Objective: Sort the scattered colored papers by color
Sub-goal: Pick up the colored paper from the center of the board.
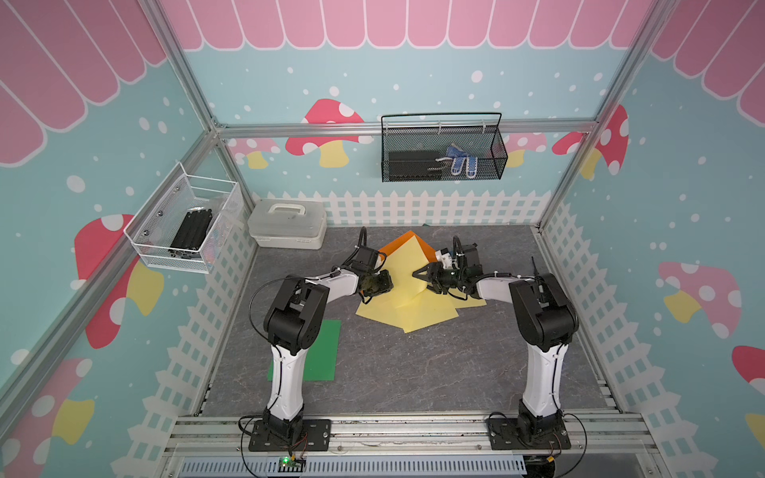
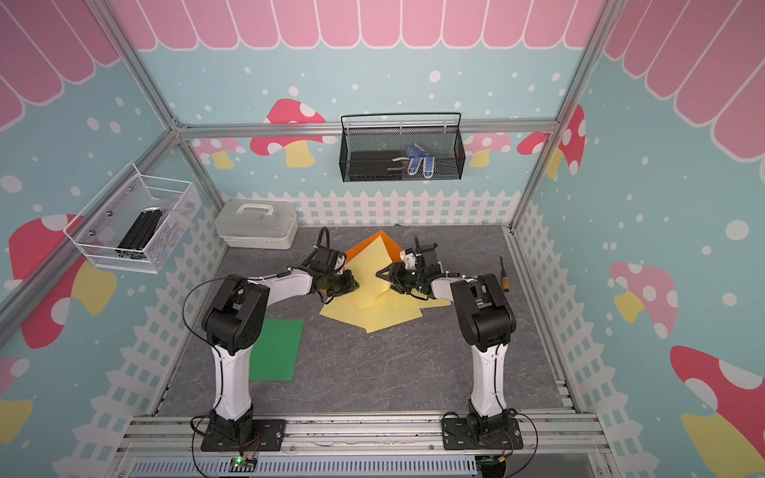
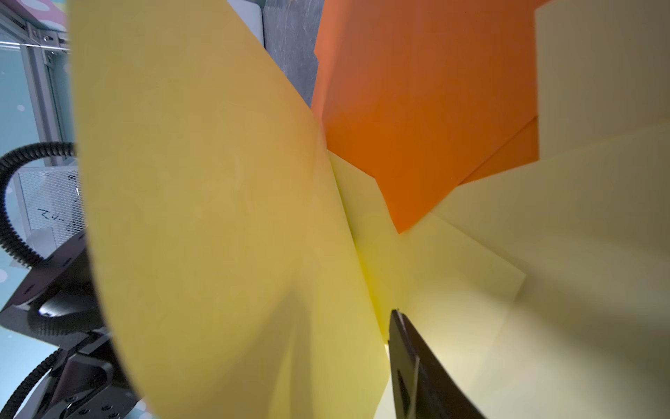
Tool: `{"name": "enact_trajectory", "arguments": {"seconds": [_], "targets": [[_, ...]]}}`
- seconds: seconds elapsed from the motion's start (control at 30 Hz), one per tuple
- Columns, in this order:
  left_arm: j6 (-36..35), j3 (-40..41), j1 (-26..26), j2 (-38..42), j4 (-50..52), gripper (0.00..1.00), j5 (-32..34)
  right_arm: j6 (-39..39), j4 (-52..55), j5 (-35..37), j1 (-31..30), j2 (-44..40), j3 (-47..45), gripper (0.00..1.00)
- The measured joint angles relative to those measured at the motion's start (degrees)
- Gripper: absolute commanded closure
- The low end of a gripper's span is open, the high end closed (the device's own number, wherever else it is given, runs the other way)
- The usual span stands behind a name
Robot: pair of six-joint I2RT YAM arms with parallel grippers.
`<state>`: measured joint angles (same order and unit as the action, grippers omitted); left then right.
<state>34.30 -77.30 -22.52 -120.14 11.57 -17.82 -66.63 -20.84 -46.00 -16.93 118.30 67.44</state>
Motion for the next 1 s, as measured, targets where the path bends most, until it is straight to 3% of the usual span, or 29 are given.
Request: {"name": "enact_trajectory", "arguments": {"seconds": [0.2,0.47,0.53,0.73,0.83,0.9,1.0], "targets": [[0.1,0.2,0.0,0.0,-0.5,0.78,0.0,-6.8,-9.3,0.5,-0.2,1.8,-0.3,0.48],[0.2,0.3,0.0,0.0,-0.9,0.78,0.0,-9.2,-12.7,1.7,-2.4,0.8,-2.2,0.48],[0.3,0.3,0.0,0.0,-0.9,0.78,0.0,-9.2,-12.6,2.1,-3.0,0.0,-3.1,0.53],[0.5,0.8,0.0,0.1,-1.8,0.77,0.0,-5.0,-6.0,4.2,-3.9,-3.0,-2.5,0.77],[0.5,2.2,0.0,0.9,-3.1,0.76,0.0,-1.6,0.2,5.7,-4.1,-3.4,-0.1,0.78],[0.5,3.6,0.0,1.8,-4.0,0.75,0.0,1.0,4.5,7.0,-4.2,-3.4,1.7,0.71],[0.7,6.7,0.0,4.1,-5.2,0.74,0.1,5.2,11.1,9.3,-4.2,-3.4,4.2,0.70]]}}
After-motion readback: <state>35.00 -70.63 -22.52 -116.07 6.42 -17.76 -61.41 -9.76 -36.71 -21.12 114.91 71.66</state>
